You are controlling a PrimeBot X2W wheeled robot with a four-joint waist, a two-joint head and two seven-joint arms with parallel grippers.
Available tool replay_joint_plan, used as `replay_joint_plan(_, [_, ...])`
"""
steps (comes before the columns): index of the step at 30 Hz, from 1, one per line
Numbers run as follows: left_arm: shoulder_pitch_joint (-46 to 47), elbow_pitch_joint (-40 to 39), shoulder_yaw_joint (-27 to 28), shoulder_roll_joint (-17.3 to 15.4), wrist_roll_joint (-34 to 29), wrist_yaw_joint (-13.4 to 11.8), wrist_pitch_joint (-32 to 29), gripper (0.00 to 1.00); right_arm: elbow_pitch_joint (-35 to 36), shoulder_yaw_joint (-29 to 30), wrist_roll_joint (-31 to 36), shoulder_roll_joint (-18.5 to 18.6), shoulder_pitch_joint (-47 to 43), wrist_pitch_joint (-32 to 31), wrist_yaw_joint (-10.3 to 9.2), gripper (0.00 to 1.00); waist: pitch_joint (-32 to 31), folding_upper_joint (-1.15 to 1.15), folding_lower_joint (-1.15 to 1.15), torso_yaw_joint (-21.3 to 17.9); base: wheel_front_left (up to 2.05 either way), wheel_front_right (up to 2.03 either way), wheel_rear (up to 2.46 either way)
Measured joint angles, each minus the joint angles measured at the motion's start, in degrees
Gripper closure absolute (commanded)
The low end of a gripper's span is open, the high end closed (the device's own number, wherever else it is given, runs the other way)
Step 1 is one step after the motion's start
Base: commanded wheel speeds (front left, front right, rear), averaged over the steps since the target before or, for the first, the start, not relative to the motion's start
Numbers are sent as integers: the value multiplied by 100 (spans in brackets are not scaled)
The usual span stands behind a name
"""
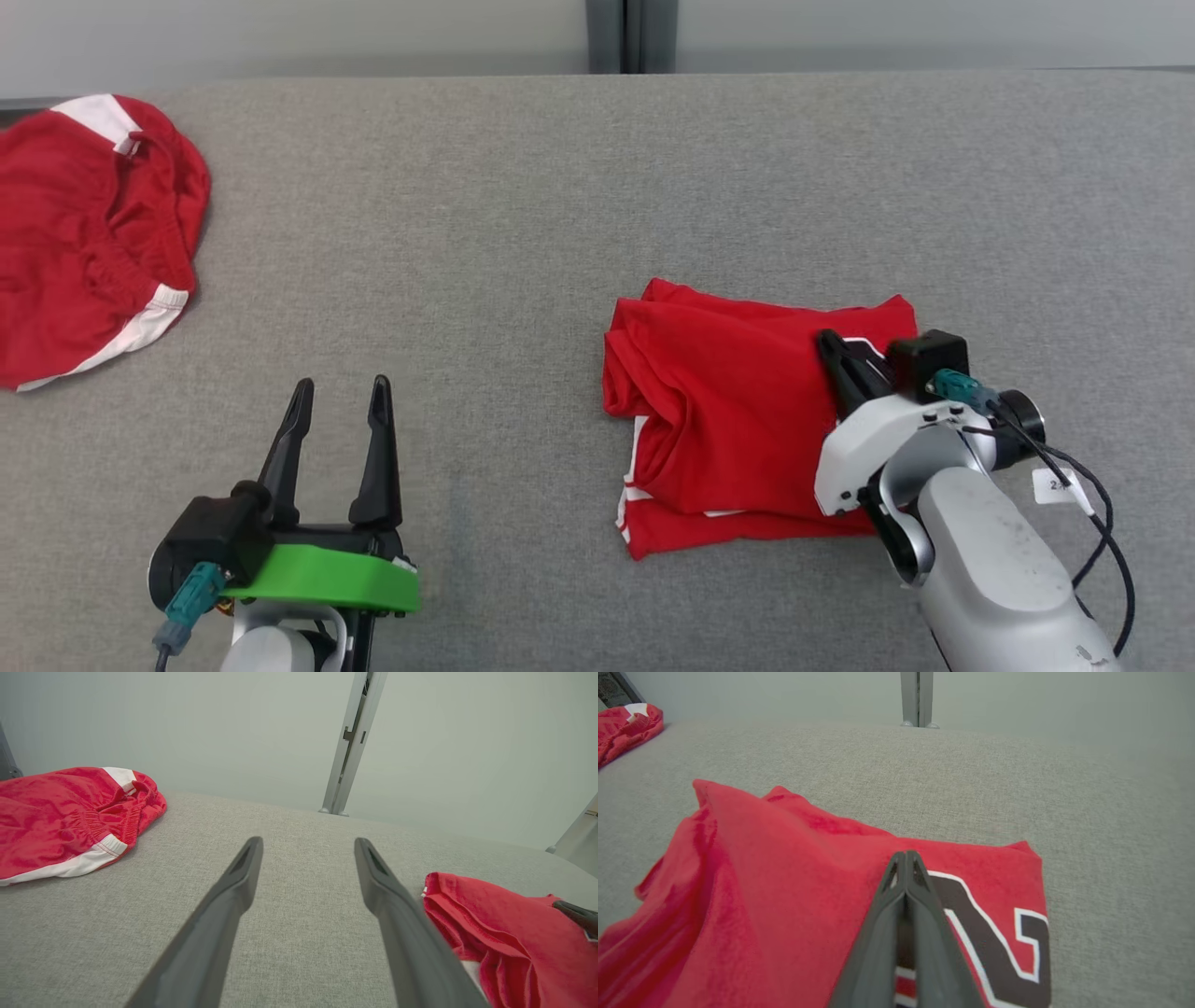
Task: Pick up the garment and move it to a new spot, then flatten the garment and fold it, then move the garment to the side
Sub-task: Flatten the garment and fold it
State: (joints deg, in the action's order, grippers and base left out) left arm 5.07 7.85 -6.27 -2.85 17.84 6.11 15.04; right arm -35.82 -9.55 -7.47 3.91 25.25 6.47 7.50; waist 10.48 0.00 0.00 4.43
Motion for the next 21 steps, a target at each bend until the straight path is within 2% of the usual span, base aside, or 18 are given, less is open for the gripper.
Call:
replay_joint_plan(5, [65, 8, -27, 0, 3, 0, 0, 0, -667, -416, -193, -89, 355, 232, 0, 100, 122, 0, 0, 213, 0, 0, 0])
replay_joint_plan(9, [82, 23, -45, 0, 30, 0, 0, 0, -942, -946, -454, -102, 504, 366, -1, 100, 171, 0, 0, 345, 0, 0, 0])
replay_joint_plan(16, [81, 36, -76, 0, 62, -16, 0, 0, -935, -2309, -1138, -107, 556, 454, -1, 100, 125, 0, 0, 410, 0, 0, 0])
replay_joint_plan(21, [81, 33, -87, 0, 63, -40, 0, 0, -641, -3219, -1675, -111, 513, 437, 0, 100, 91, 0, 0, 385, 0, 0, 0])
